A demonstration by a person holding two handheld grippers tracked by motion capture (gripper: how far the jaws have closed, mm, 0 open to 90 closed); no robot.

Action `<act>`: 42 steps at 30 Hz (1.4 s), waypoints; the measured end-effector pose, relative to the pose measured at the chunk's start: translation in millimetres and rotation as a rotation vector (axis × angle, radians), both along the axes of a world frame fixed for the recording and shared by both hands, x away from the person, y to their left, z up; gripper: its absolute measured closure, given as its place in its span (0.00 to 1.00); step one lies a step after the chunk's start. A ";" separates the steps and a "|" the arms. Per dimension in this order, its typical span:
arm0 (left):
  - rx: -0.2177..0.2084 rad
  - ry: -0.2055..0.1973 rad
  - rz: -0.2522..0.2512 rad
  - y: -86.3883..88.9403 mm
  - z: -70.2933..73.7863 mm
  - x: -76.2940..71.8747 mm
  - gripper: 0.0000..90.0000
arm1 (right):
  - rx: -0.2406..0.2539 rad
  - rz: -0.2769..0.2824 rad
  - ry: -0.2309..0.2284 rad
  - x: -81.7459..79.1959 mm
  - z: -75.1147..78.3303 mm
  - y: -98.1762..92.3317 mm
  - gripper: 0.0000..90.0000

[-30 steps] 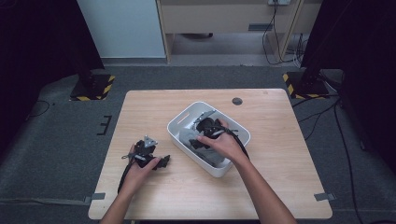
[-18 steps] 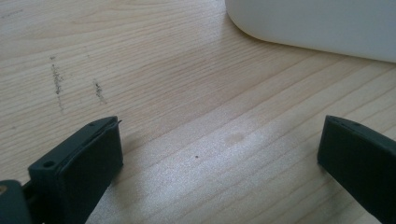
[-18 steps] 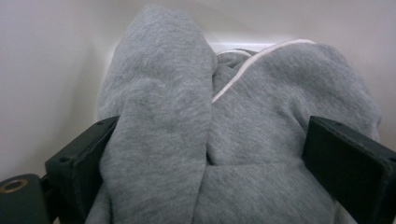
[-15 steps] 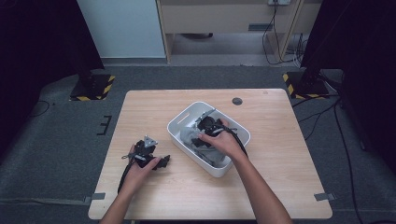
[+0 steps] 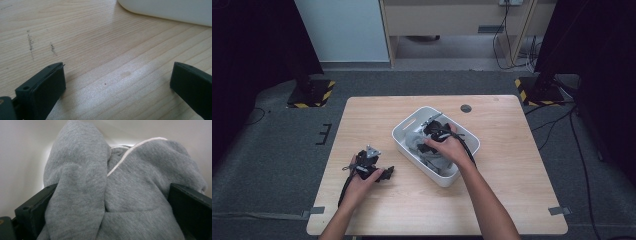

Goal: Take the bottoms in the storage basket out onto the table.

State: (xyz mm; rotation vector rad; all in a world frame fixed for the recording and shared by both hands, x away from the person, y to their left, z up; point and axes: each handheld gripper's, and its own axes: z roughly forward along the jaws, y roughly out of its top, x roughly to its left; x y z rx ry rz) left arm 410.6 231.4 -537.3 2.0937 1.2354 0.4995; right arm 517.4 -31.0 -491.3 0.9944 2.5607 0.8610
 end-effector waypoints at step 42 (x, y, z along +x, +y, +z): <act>0.000 0.000 0.000 0.0 0.0 0.0 0.00 | -0.025 0.047 0.030 -8.4 -1.7 -6.1 0.61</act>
